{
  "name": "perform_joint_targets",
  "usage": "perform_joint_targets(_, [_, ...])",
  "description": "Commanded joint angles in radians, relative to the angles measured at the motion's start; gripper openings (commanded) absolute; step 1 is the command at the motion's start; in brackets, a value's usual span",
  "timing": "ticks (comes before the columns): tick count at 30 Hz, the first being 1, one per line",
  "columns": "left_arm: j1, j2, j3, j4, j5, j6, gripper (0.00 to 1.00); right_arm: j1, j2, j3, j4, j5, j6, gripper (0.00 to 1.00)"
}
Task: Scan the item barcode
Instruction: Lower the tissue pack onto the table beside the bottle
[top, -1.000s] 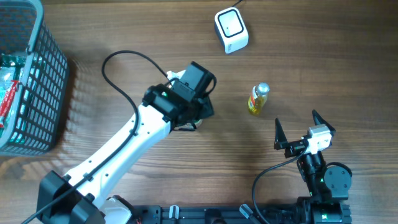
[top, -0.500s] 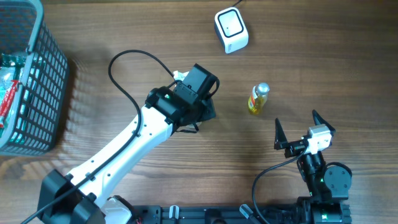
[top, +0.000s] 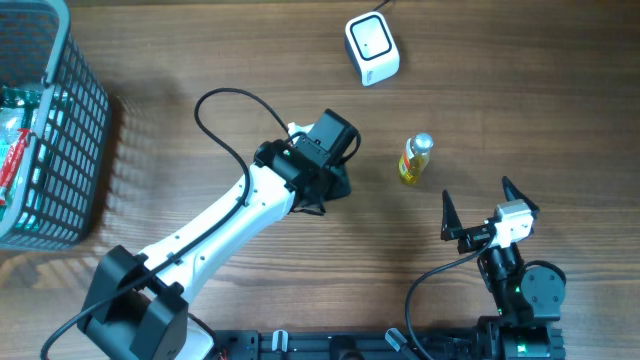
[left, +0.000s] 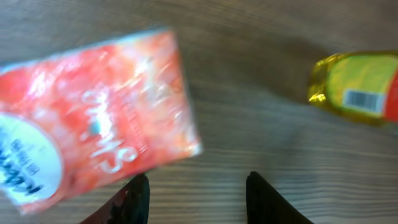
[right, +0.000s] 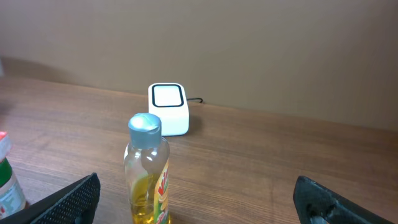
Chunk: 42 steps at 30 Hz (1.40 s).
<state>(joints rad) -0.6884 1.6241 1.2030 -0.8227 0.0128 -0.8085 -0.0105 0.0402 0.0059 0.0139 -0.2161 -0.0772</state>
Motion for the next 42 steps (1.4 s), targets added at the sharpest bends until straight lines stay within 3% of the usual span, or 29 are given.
perform_joint_targets(1, [-0.003,0.005,-0.01,-0.027,-0.019,0.081,0.44,-0.007,-0.005,-0.001,0.002,0.008,-0.001,1.0])
perform_joint_targets(21, [-0.003,0.005,-0.01,-0.126,-0.335,0.125,0.46,-0.007,-0.005,-0.001,0.002,0.008,-0.001,1.0])
perform_joint_targets(29, [-0.003,-0.062,0.049,-0.215,-0.272,0.125,0.43,-0.007,-0.005,-0.001,0.002,0.008,-0.001,1.0])
perform_joint_targets(36, [0.024,-0.192,0.069,-0.145,-0.275,0.113,0.43,-0.007,-0.005,-0.001,0.002,0.008,-0.001,1.0])
perform_joint_targets(38, [0.043,-0.185,0.069,-0.122,-0.276,0.043,0.49,-0.007,-0.005,-0.001,0.002,0.008,-0.001,1.0])
perform_joint_targets(40, [0.059,-0.168,0.069,-0.07,-0.289,0.034,0.75,-0.007,-0.005,-0.001,0.002,0.008,-0.001,1.0])
perform_joint_targets(42, [0.088,-0.155,0.069,-0.006,-0.303,0.034,0.83,-0.007,-0.005,-0.001,0.002,0.008,-0.001,1.0])
